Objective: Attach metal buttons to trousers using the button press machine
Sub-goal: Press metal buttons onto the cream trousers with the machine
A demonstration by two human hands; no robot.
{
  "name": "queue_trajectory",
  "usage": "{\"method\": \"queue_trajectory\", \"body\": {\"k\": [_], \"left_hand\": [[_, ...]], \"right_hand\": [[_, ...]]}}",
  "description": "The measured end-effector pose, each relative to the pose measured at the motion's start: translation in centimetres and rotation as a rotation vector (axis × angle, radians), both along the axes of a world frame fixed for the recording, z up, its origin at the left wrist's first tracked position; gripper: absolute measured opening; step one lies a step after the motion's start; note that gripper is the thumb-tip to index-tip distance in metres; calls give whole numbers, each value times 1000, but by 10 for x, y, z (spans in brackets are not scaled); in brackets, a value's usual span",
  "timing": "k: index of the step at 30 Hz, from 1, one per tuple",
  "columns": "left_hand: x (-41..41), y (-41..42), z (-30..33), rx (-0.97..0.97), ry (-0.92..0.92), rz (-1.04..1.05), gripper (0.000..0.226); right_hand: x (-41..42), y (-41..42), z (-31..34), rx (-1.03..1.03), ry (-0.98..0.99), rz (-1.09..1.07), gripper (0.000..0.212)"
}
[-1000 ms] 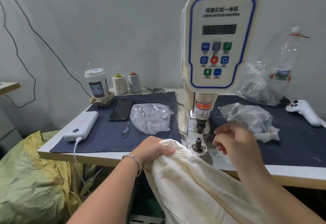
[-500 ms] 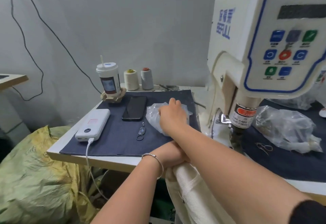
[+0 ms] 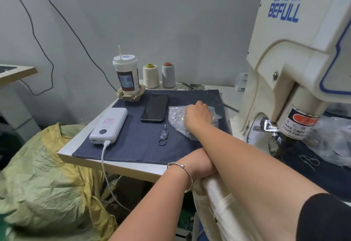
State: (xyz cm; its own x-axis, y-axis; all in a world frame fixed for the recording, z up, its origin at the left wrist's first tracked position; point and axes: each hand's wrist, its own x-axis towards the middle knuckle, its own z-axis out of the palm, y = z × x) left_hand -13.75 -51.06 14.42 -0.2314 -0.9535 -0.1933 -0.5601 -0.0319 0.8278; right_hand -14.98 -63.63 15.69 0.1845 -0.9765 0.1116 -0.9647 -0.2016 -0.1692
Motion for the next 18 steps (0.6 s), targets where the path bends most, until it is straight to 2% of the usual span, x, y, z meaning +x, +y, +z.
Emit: {"method": "queue_trajectory", "body": {"k": [2,8,14,18], "left_hand": [[-3,4,7,26,70,-49,28],[-3,2,4,107,112,-35,36],[-4,7,10,129,204,-30,29],[-4,7,11,74,126,-21,27]], "right_hand": [[1,-1,-1,15,-23,9,38],[1,-5,-6,47,-74,33,33],[2,-6,-8,-21,-60,-5,35],[3,-5,-8,-8,-38,-12,40]]}}
